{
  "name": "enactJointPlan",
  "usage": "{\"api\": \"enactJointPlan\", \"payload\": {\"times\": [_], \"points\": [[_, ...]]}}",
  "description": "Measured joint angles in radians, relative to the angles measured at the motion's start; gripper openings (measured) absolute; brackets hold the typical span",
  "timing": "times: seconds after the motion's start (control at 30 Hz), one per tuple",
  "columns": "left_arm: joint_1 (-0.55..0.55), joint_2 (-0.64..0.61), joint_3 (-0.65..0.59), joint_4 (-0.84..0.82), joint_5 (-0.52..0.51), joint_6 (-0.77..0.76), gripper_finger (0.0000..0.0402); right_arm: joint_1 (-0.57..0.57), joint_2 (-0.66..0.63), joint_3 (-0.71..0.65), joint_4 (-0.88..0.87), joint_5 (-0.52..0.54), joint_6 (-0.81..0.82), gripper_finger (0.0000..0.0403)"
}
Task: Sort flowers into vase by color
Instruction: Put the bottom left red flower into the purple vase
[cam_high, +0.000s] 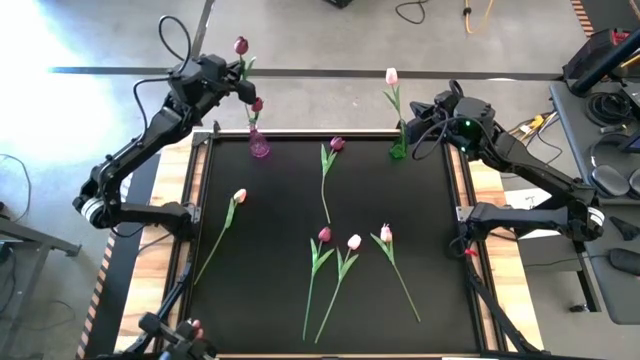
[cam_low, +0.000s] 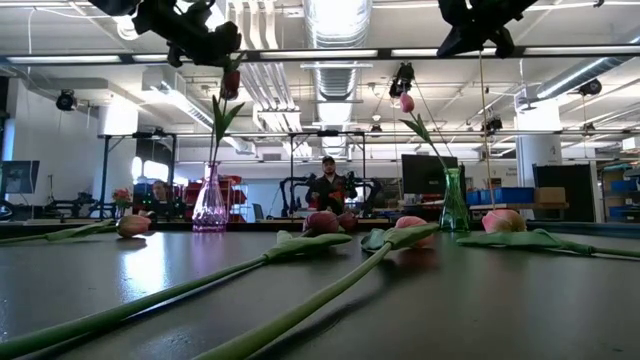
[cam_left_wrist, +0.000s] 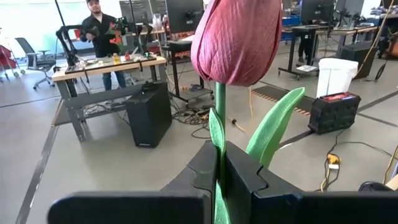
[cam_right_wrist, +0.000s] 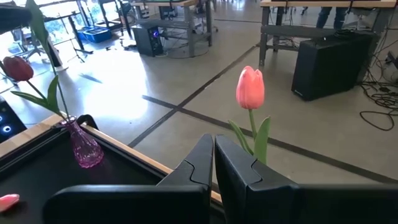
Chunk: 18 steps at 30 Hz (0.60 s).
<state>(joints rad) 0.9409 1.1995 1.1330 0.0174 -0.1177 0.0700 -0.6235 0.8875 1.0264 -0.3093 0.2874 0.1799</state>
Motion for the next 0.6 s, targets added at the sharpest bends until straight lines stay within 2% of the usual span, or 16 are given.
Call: {"api": "enactJointPlan", "payload": {"times": [0.2,0.6], "points": [[0.000,-0.022,-0.088,0.071,0.000,-0.018,0.0000,0.000,0.000,0.000,0.000,0.000,0.000,0.0009],[0.005,-0.099,-0.376,0.351,0.023,-0.102,0.0000,0.000,0.000,0.000,0.000,0.000,0.003,0.0009]]}}
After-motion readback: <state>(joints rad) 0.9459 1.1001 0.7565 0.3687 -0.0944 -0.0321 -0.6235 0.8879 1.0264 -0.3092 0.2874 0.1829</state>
